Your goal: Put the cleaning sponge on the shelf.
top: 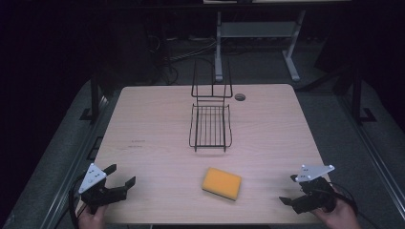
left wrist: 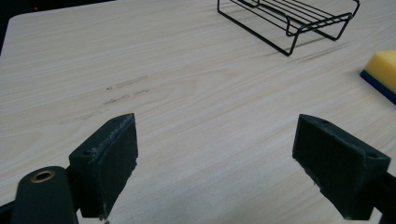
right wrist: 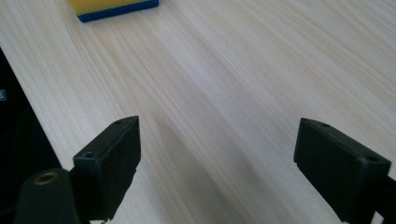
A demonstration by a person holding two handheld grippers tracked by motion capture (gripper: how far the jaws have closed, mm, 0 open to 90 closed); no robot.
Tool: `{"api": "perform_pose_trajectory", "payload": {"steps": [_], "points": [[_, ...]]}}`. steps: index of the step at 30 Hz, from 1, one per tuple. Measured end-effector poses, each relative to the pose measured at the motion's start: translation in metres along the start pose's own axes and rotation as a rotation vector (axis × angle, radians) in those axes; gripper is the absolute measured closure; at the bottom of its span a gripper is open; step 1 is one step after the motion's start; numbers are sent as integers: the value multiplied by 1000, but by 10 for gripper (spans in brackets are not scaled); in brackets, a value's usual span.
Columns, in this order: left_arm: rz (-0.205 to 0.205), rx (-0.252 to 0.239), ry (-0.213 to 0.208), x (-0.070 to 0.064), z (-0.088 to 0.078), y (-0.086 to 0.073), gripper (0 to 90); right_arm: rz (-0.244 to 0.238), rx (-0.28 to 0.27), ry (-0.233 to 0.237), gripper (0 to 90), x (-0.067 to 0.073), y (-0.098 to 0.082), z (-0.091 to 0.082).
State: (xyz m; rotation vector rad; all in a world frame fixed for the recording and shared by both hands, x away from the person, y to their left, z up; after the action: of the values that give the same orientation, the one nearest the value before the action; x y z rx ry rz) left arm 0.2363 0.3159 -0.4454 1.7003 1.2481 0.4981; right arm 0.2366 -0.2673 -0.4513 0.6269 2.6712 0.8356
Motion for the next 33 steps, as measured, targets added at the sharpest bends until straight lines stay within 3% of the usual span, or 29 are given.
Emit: {"api": "perform_pose_trajectory", "payload": {"steps": [18,33], "points": [[4,-3,-4,0,-1,0,134,-37,-13,32,144,2,16,1],[7,-5,-7,-1,-1,0,134,-95,-7,74,144,5,41,4]]}}
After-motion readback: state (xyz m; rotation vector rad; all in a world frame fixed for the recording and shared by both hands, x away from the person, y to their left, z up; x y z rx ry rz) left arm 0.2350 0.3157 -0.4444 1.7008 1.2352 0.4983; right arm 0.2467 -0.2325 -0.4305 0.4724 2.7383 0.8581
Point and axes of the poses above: each handheld gripper's, and its own axes: z roughly forward along the jaws, y roughly out of its top, x roughly to its left, the point moved 2 cm from there along z, roughly forward along the jaws, and after that the axes turned 13 degrees about -z, right-handed, at the moved point
